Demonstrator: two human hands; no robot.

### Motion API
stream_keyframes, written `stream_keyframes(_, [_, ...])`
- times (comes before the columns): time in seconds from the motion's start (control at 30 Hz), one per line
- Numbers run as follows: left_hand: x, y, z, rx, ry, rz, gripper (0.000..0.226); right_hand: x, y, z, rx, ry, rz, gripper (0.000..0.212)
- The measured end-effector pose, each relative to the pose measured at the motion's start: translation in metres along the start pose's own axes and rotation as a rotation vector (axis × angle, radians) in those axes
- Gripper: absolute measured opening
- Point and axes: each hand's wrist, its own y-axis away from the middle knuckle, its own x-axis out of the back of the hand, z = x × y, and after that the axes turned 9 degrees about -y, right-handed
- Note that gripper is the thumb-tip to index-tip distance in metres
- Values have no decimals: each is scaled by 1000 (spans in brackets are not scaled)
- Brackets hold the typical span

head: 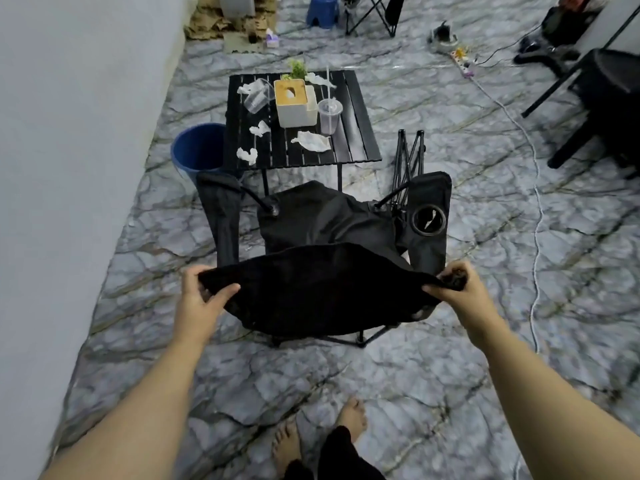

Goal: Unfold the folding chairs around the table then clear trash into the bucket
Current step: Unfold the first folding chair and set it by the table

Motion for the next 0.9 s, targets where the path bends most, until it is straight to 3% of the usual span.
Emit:
stream_keyframes(0.1, [6, -5, 20, -44, 23, -54, 47, -1, 7, -6, 92, 61, 0, 40])
stream_keyframes(0.2, [14, -16, 42, -142, -140, -187, 41, 5, 7, -13, 212, 383, -75, 38])
stream_keyframes(0.3, [25, -19, 38, -97, -339, -340, 23, 17, 8, -9, 245, 631, -60, 23])
stream_keyframes(0.37, [28, -17, 33, -54, -401, -347, 20, 19, 9, -5, 231, 713, -3, 23])
stream_keyframes(0.53, [21, -19, 42, 41, -349, -344, 15, 13, 6, -10, 133, 731, -7, 20])
stream_keyframes(0.7, [57, -18, 32, 46, -379, -251, 23, 12, 17, -1, 265, 746, -27, 19])
stream_keyframes(0.9, [62, -7, 30, 94, -375, -228, 17, 4, 29, 8, 248, 674, -6, 18])
